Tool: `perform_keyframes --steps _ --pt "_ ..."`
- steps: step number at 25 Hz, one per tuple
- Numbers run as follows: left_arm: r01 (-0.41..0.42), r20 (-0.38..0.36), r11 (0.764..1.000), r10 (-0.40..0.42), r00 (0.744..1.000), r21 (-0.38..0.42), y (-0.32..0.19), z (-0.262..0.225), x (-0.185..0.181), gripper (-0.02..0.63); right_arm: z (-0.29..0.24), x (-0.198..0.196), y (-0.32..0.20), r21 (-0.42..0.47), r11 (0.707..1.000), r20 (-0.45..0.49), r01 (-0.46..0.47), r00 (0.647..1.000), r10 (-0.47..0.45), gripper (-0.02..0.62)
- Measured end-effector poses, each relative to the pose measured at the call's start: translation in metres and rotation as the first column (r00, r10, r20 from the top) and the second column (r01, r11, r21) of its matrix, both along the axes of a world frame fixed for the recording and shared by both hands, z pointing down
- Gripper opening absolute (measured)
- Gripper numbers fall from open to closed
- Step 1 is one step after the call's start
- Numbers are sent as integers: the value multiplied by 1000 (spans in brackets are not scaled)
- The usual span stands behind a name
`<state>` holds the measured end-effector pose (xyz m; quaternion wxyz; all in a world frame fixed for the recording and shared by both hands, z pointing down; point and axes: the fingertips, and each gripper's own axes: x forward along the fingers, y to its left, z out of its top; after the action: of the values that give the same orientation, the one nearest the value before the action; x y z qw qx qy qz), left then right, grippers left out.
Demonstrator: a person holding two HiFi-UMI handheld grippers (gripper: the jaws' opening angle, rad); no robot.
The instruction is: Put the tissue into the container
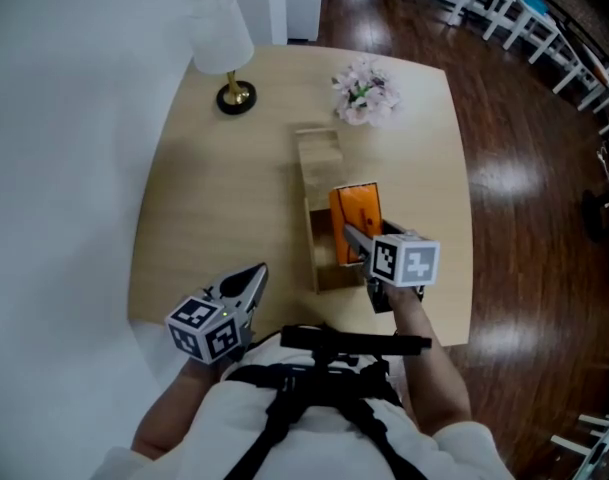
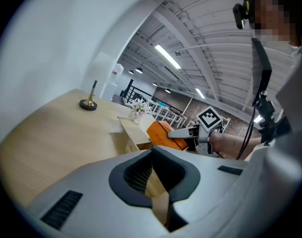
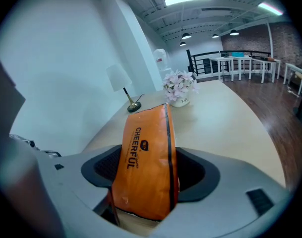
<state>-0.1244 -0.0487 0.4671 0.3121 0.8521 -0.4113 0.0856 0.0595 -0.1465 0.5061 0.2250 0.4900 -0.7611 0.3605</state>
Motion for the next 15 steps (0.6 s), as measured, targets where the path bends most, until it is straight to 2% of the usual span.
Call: perform_keyframes --steps 6,15 --pt "-7 -5 1000 6 1000 -11 3 2 -2 -5 16 -24 10 -36 999 1 36 999 -36 336" --pt "-16 3 1000 16 1000 -23 4 3 -7 -5 38 -37 19 -69 997 -37 41 998 -44 334"
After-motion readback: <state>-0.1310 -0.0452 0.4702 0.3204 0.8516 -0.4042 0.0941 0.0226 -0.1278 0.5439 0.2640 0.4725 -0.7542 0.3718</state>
